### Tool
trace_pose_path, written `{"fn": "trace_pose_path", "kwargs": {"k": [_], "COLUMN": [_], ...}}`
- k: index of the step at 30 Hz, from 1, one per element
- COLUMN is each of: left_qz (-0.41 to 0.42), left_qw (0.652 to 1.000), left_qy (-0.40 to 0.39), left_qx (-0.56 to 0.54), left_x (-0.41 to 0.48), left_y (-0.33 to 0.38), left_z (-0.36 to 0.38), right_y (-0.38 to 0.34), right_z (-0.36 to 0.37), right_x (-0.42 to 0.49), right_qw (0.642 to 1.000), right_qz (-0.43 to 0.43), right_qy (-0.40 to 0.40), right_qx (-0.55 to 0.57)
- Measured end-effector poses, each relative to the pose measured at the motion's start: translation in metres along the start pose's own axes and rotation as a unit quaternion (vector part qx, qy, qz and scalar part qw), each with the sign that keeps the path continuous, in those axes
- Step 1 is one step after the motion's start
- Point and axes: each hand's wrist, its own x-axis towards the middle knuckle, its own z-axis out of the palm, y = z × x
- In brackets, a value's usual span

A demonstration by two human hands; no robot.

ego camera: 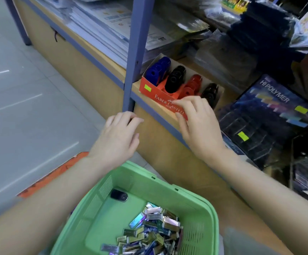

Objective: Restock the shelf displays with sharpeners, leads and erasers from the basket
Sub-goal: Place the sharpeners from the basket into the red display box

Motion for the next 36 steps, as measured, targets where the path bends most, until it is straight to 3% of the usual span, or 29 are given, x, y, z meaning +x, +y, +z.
{"fn": "trace_pose_path", "kwargs": {"k": [2, 6, 10, 14, 19, 26, 29, 31, 36], "left_qz": [-0.061, -0.168, -0.240, -0.263, -0.268, -0.280, -0.288, -0.286, -0.283], "left_qw": [0.997, 0.973, 0.942, 0.927, 0.931, 0.926, 0.922, 0.923, 0.924], "left_qy": [-0.054, -0.151, -0.202, -0.211, -0.176, -0.171, -0.167, -0.166, -0.158], "left_qx": [-0.016, -0.045, -0.119, -0.166, -0.175, -0.189, -0.199, -0.197, -0.204], "left_x": [-0.034, -0.098, -0.132, -0.142, -0.153, -0.158, -0.158, -0.158, -0.161], "left_y": [-0.011, -0.029, -0.039, -0.037, -0.042, -0.050, -0.051, -0.052, -0.056], "left_z": [0.011, 0.030, 0.040, 0.048, 0.053, 0.056, 0.057, 0.059, 0.061], "right_y": [-0.013, -0.044, -0.072, -0.090, -0.110, -0.138, -0.141, -0.140, -0.143], "right_z": [0.019, 0.077, 0.142, 0.206, 0.266, 0.312, 0.319, 0.323, 0.310], "right_x": [-0.033, -0.102, -0.154, -0.181, -0.196, -0.217, -0.223, -0.221, -0.214], "right_qw": [0.998, 0.971, 0.884, 0.828, 0.830, 0.899, 0.880, 0.885, 0.851], "right_qz": [-0.025, 0.033, 0.128, 0.162, 0.167, 0.117, 0.058, 0.095, 0.197], "right_qy": [-0.030, -0.198, -0.399, -0.493, -0.488, -0.416, -0.472, -0.455, -0.476], "right_qx": [0.042, 0.131, 0.205, 0.212, 0.211, 0.069, -0.001, -0.005, 0.104]}}
